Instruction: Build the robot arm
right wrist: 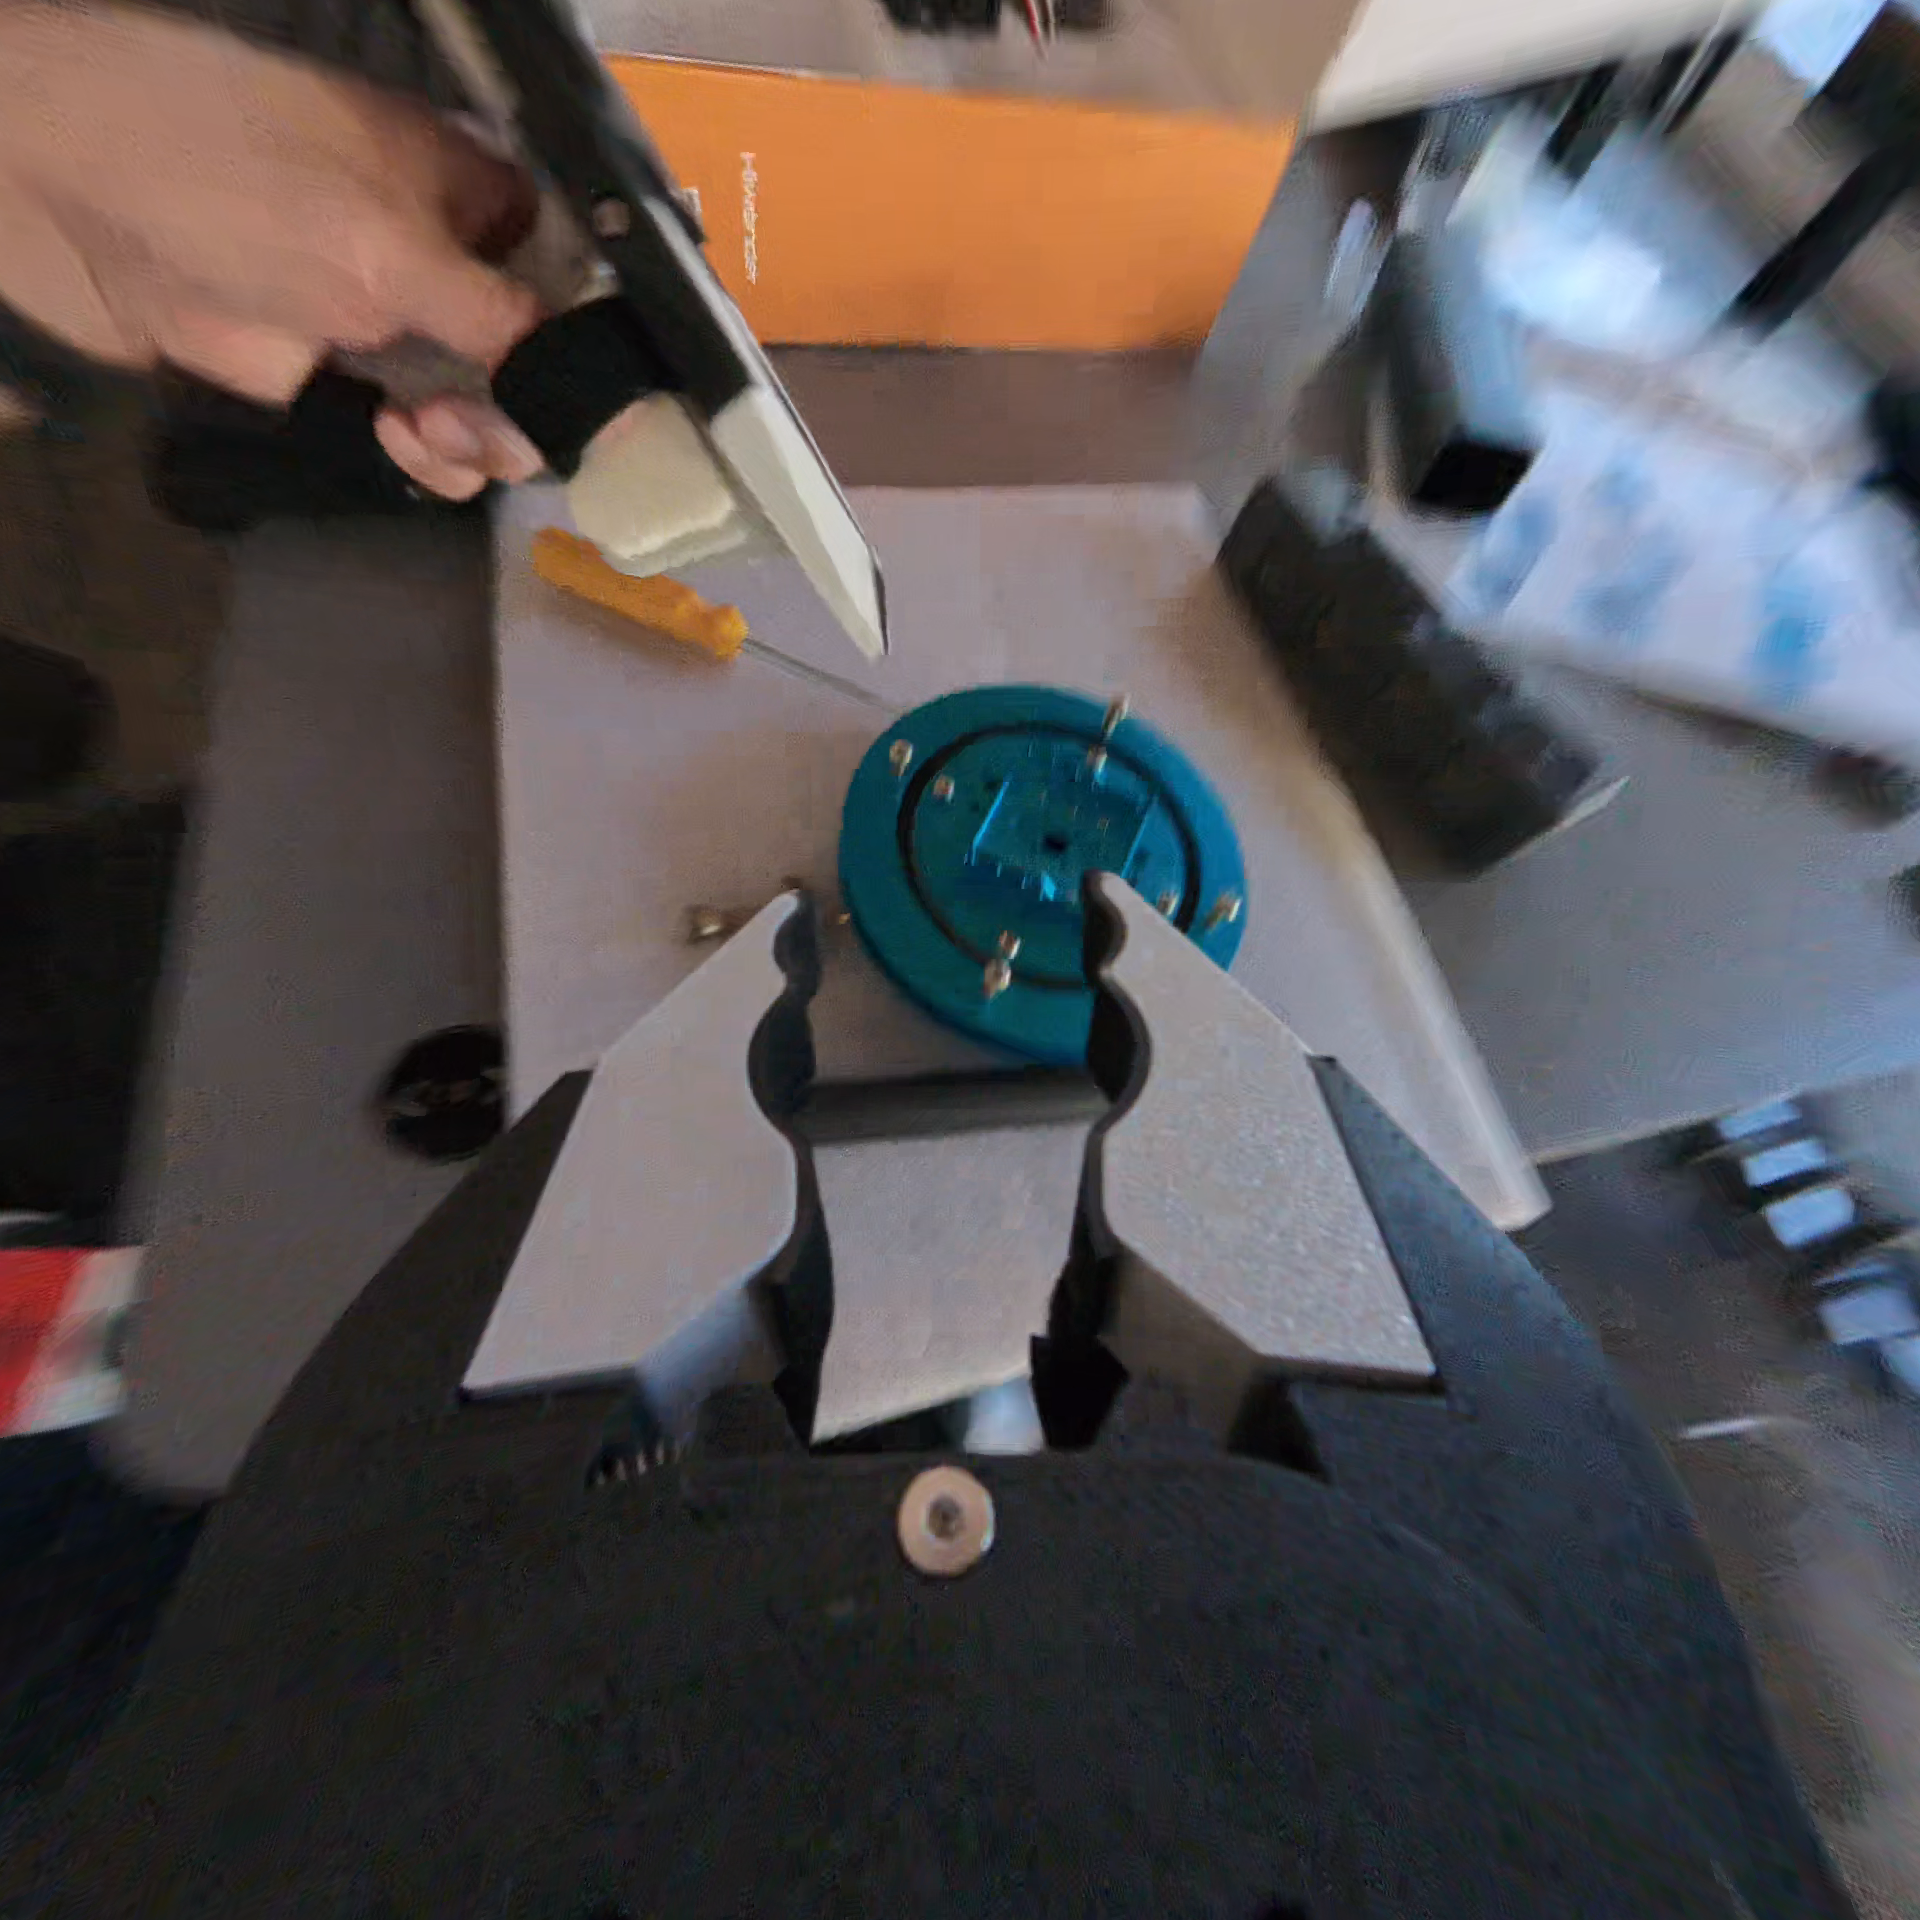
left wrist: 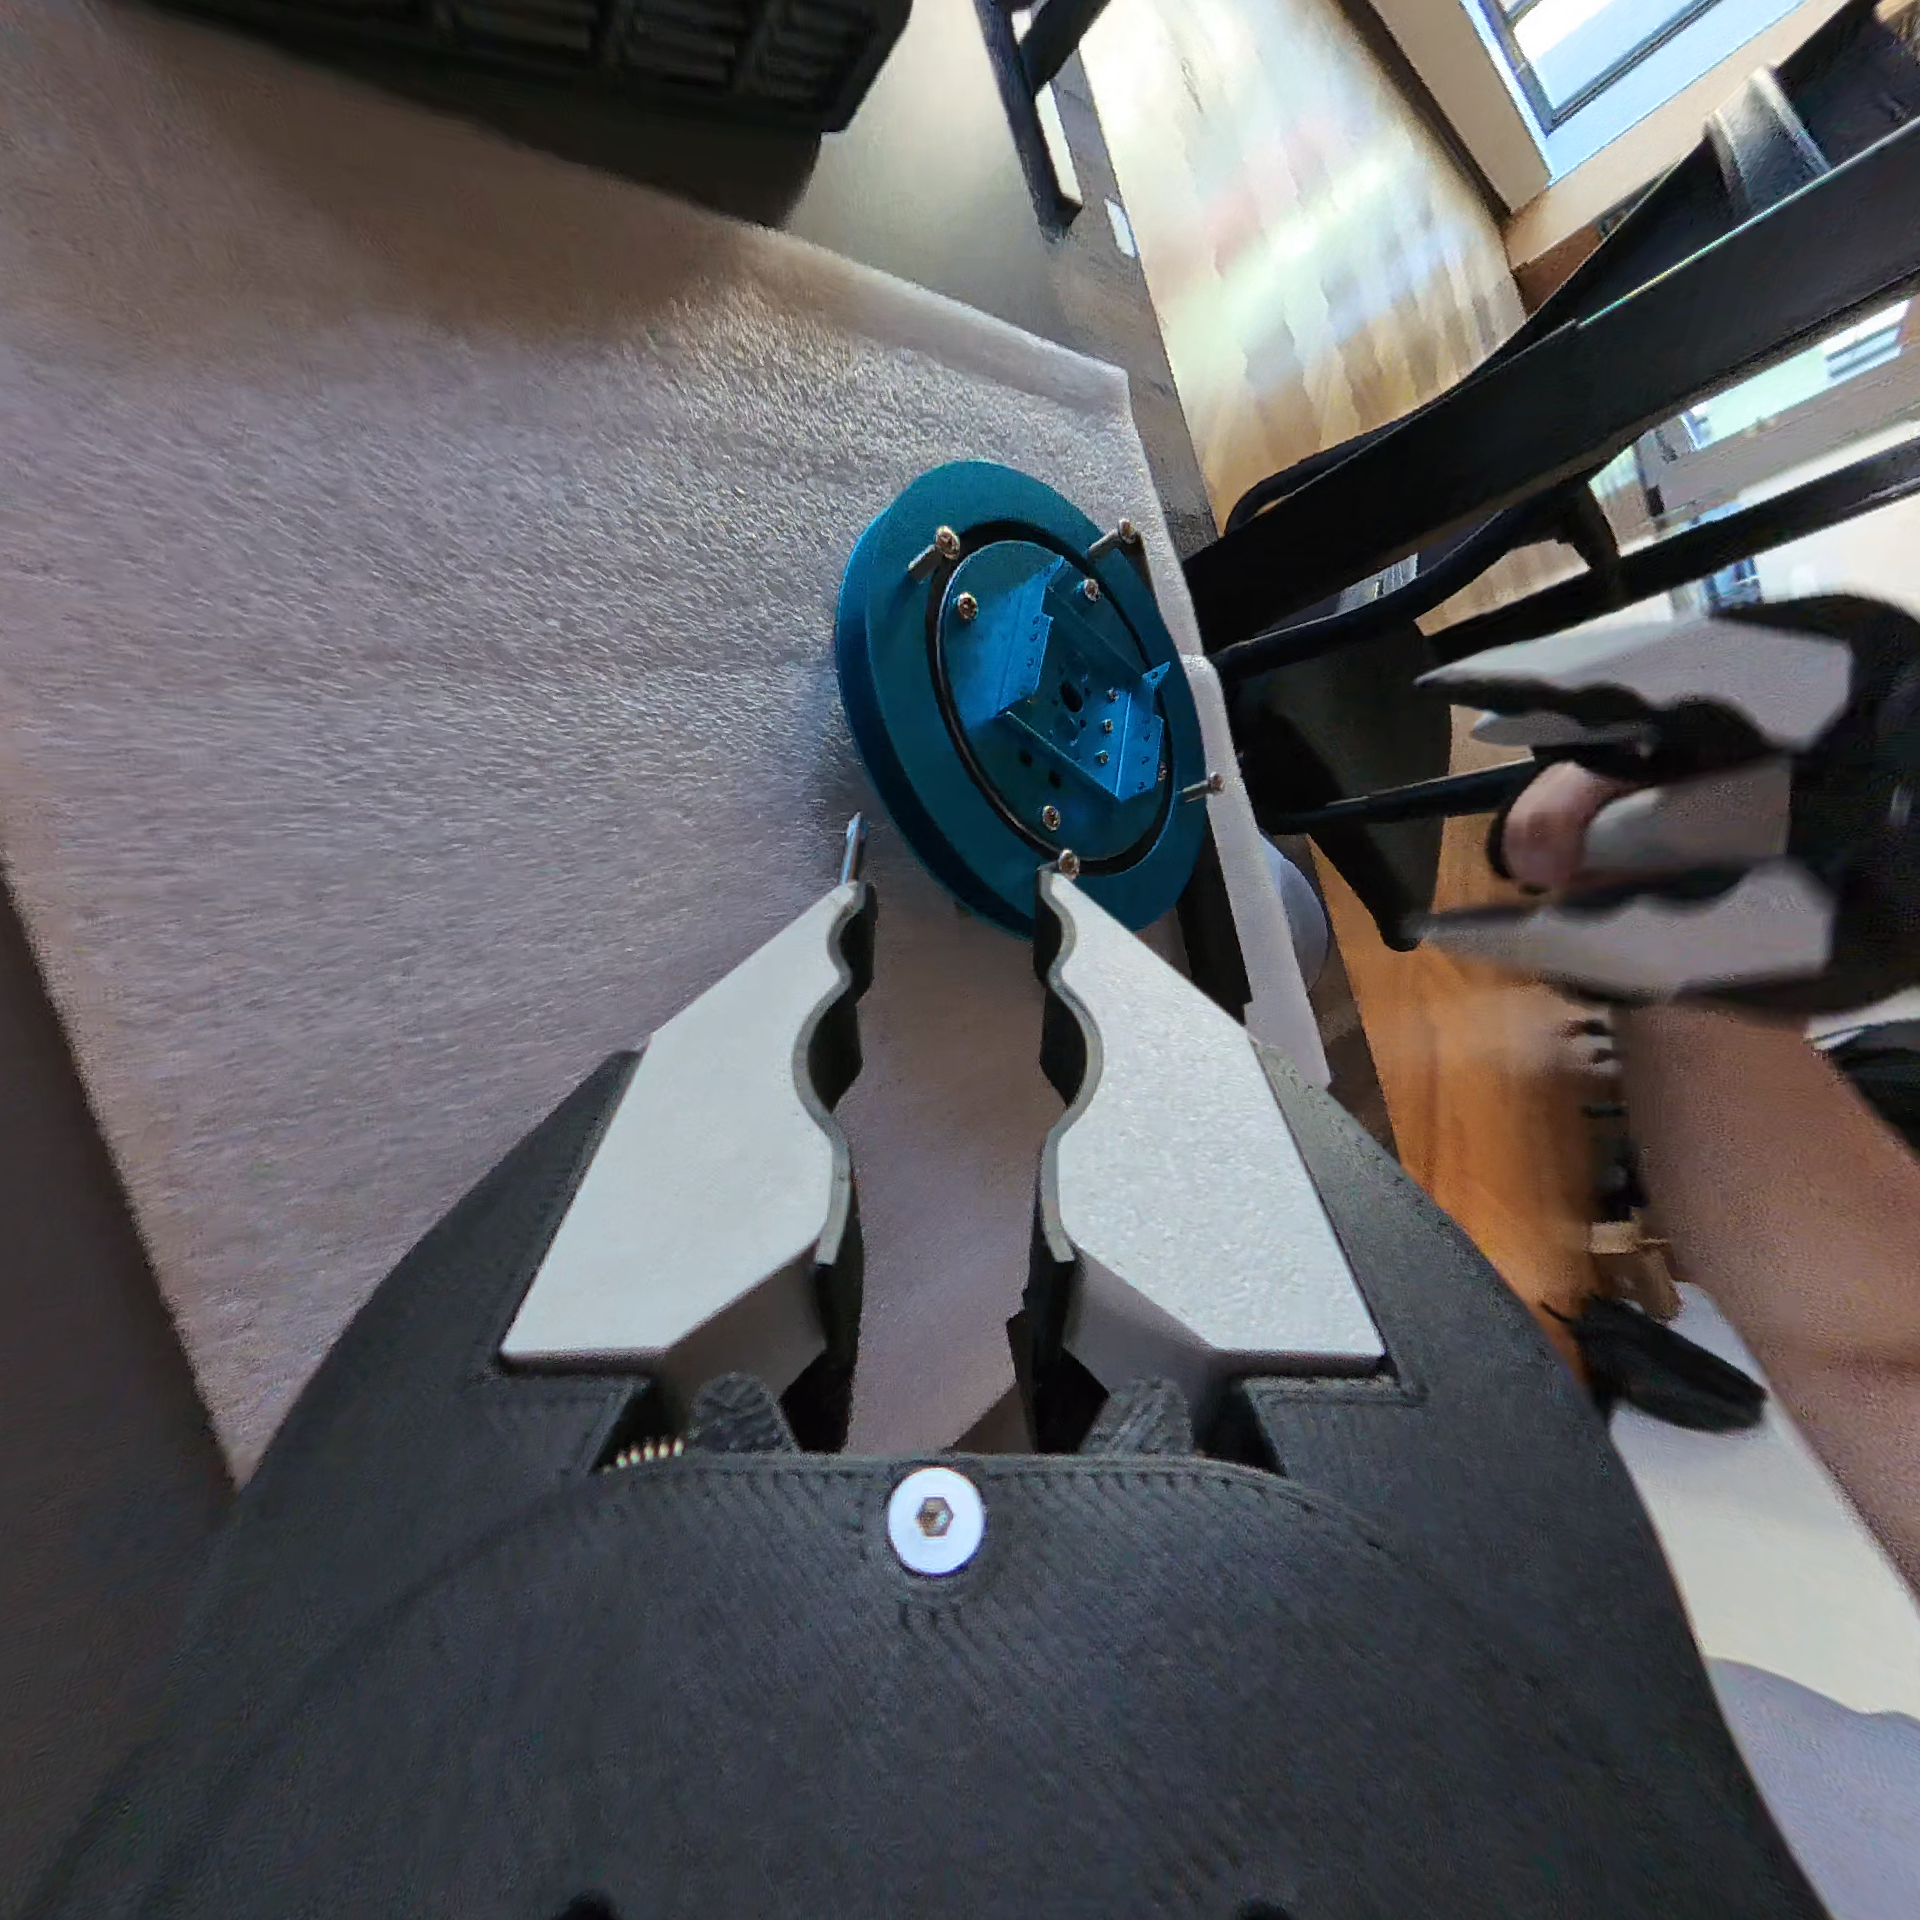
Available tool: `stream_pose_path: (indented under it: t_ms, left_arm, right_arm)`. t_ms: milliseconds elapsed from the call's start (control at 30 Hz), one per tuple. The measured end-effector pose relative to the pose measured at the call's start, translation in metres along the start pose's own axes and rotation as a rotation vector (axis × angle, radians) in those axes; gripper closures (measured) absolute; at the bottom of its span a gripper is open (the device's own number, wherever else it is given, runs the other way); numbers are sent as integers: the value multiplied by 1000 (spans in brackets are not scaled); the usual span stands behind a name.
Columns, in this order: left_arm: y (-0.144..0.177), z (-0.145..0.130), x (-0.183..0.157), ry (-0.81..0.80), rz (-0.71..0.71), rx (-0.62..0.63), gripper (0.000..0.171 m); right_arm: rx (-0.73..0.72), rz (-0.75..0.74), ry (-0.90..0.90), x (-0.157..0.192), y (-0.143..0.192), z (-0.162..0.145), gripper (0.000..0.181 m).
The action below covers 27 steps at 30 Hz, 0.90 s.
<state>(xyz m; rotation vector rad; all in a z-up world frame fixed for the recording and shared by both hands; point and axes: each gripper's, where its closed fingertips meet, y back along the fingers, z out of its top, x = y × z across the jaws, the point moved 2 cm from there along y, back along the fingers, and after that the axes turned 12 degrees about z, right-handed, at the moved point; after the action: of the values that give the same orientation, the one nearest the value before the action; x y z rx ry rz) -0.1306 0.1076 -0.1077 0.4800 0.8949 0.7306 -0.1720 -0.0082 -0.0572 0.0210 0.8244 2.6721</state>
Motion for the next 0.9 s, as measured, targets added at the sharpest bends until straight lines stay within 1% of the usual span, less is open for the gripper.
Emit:
stream_pose_path:
  t_ms: [33,67,100,200,267,333,467,533,600,700,800,867,900]
  left_arm:
    - [-4,0,-1,14,-2,19,142]
    - [-7,0,-1,26,3,33,142]
    - [-9,0,-1,38,4,43,142]
    - [-12,-1,-1,77,0,55,145]
    - [-12,1,-1,98,-3,53,145]
    - [-14,0,-2,97,-4,72,145]
    - [-17,2,-4,91,-5,100,145]
    - [-20,1,-6,100,-26,120,147]
    - [-23,2,-8,119,-47,124,149]
    - [-23,5,-5,122,-45,109,152]
    - [-20,10,-9,129,-90,90,151]
    - [-18,14,-10,114,-116,66,150]
    - [-16,16,-10,98,-117,56,146]
  right_arm:
    - [5,-68,145,7,-10,3,128]
    - [44,-127,270,13,-22,3,128]
    - [112,-168,375,19,-35,-1,129]
    - [302,-234,589,27,-60,-12,138]
    - [371,-273,655,24,-64,-16,149]
    - [436,-263,667,23,-67,-23,153]
    - [585,-354,706,7,-61,-37,154]
    - [594,-377,738,6,-65,-40,156]
    - [597,-413,808,5,-67,-37,157]
    - [557,-455,826,6,-67,-35,161]
    - [487,-486,780,2,-59,-29,166]
    - [443,-487,711,-3,-53,-22,167]
    - [425,-482,678,-6,-51,-19,168]
